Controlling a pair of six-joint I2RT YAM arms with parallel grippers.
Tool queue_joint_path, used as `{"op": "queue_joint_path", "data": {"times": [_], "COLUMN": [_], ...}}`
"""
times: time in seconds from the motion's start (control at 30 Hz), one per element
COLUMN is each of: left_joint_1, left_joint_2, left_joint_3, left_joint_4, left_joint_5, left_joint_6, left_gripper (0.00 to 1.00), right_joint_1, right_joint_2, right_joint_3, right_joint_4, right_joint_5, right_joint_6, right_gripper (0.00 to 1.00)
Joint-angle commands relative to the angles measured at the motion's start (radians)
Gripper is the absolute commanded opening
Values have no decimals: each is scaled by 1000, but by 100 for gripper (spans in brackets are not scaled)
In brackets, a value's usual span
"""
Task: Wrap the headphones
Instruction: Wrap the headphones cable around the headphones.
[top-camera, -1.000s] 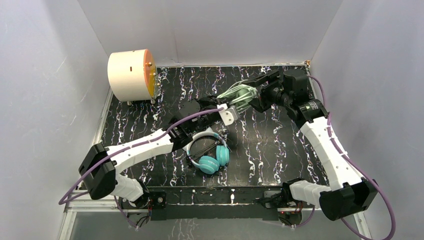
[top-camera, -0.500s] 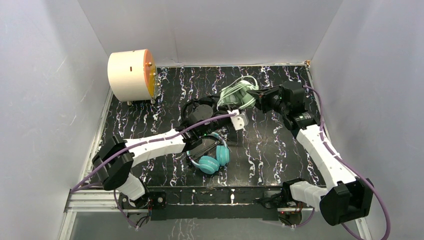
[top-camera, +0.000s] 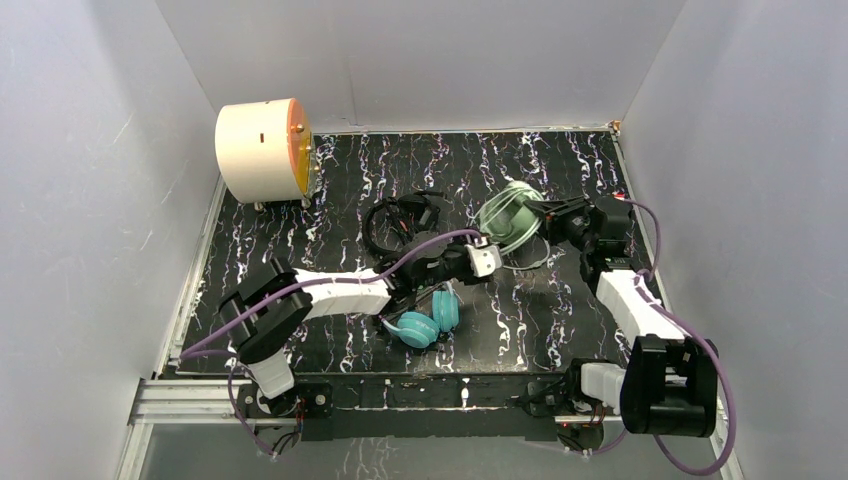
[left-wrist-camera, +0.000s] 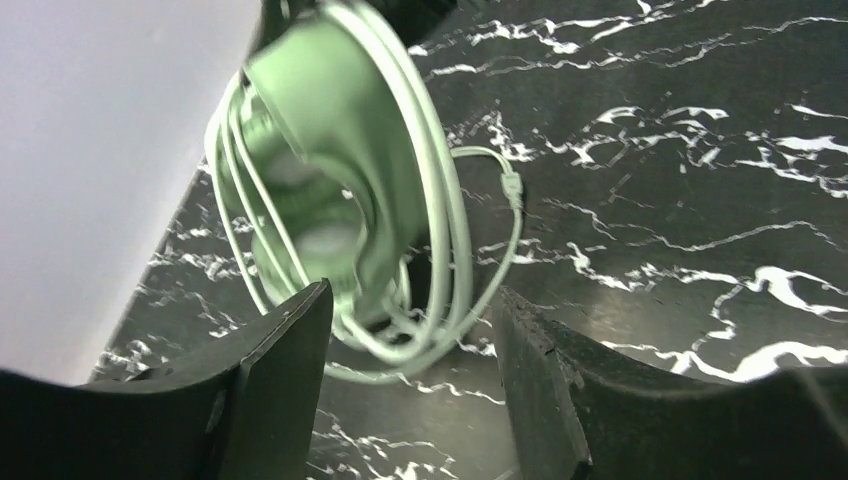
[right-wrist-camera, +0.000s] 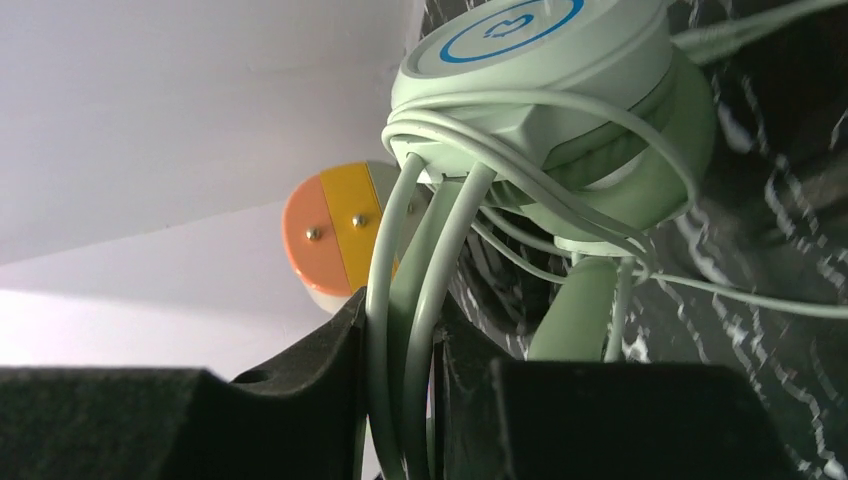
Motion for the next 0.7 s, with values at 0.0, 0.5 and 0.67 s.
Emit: {"op": "queue_joint_path", "data": {"times": [0.0,0.5,0.67], "left_joint_1": [-1,2,4], "left_joint_2": [-36,-618,-711], "left_joint_3": [-52,-9,-25], "left_joint_4": [115,-389,-509], "left_joint_5": [40,13,-71], "left_joint_6": [-126,-743,-928], "left_gripper": [61,97,98], "right_joint_1": [-79,-238,-237], "right_joint_2": [9,-3,-62], "right_joint_3": [-23,55,153], "right_joint_4": [375,469,262], "right_joint_5": [-87,-597,-587], "right_joint_6": [-89,-416,-474], "right_gripper": [0,0,0]}}
